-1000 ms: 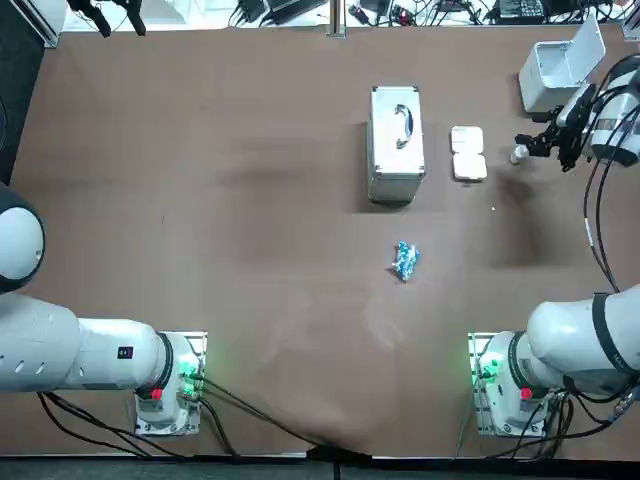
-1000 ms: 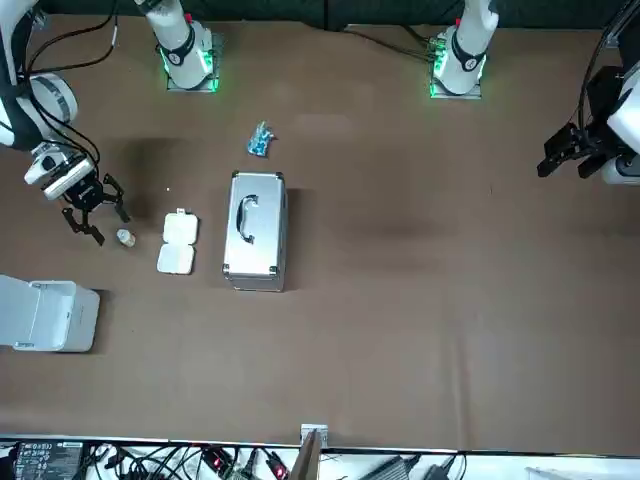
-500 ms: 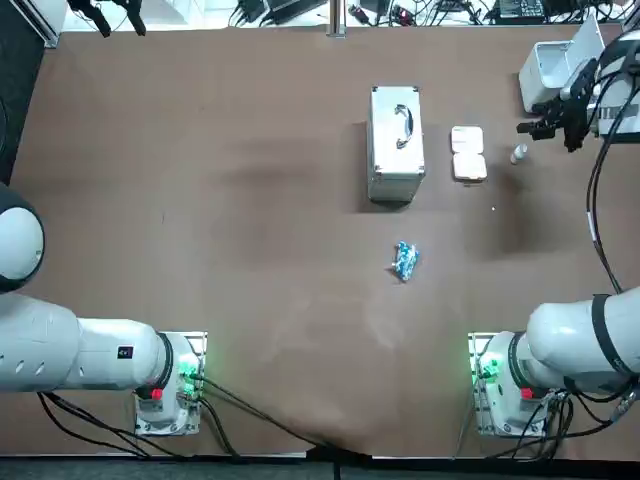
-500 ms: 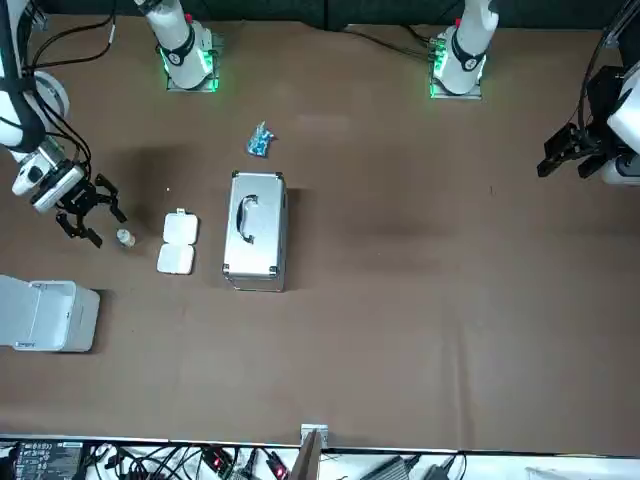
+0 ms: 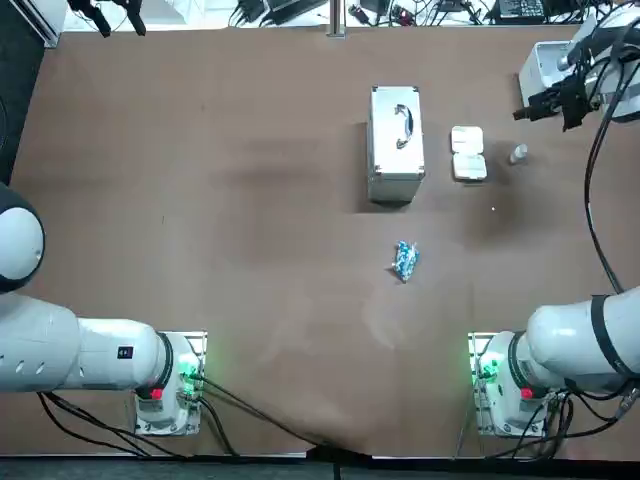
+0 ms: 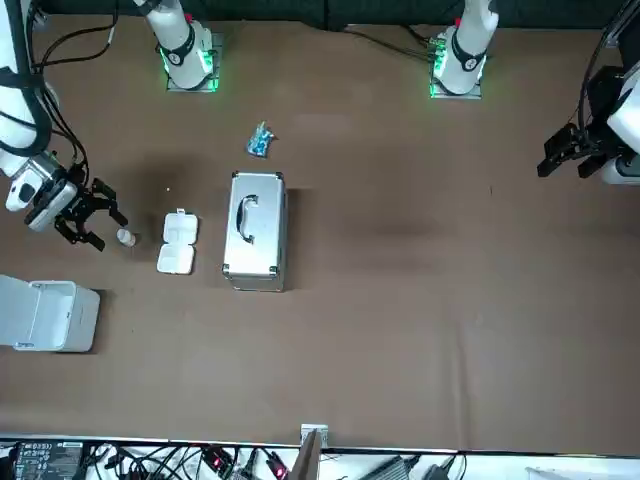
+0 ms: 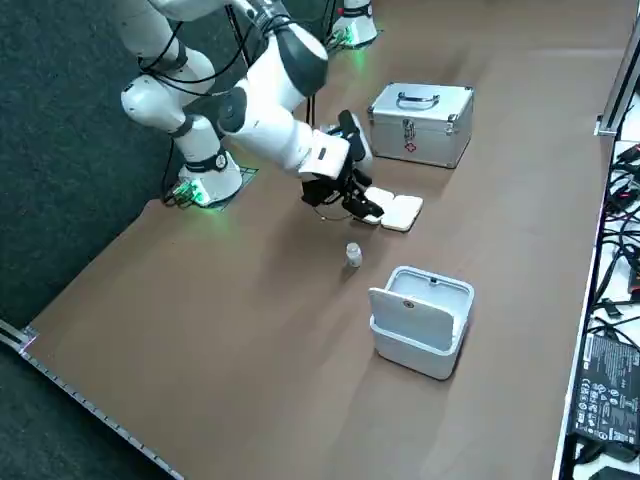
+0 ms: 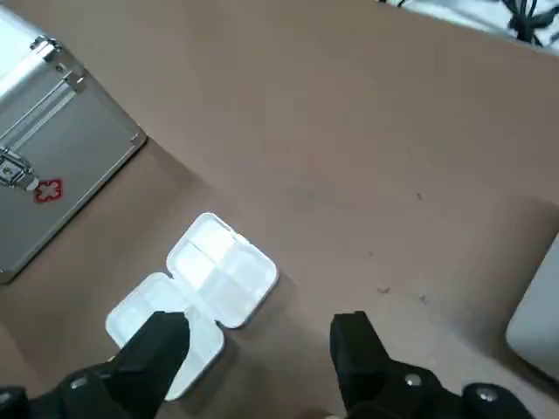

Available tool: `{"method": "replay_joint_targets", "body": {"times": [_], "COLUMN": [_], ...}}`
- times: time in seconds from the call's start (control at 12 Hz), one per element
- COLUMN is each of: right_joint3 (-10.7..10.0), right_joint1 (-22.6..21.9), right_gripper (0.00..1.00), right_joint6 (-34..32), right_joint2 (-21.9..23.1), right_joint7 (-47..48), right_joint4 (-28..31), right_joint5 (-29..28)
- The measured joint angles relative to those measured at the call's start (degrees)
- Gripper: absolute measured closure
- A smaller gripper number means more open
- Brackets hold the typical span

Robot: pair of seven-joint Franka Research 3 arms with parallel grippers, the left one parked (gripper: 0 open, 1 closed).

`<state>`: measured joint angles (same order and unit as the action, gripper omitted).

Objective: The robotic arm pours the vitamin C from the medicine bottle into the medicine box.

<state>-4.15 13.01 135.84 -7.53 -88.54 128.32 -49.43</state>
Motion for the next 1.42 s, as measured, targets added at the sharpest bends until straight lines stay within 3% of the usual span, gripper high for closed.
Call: {"method": "replay_joint_targets", "body": {"times": [0.5, 0.92, 1.17, 1.42], "right_joint3": [0.09, 0.44, 0.47, 0.96], "right_joint1": [-3.68, -6.83, -8.25, -8.9], "right_gripper": [0.0, 0.0, 0.0, 0.0], "right_joint6": [-0.99, -9.43, -12.61, -18.97], "right_joint2": [0.02, 1.51, 2.56, 2.7], "right_joint7": [23.78, 47.43, 54.5, 63.91], "right_joint4": [-4.54, -11.06, -12.03, -16.74], "right_joint5": [16.3, 29.5, 32.67, 37.74]}}
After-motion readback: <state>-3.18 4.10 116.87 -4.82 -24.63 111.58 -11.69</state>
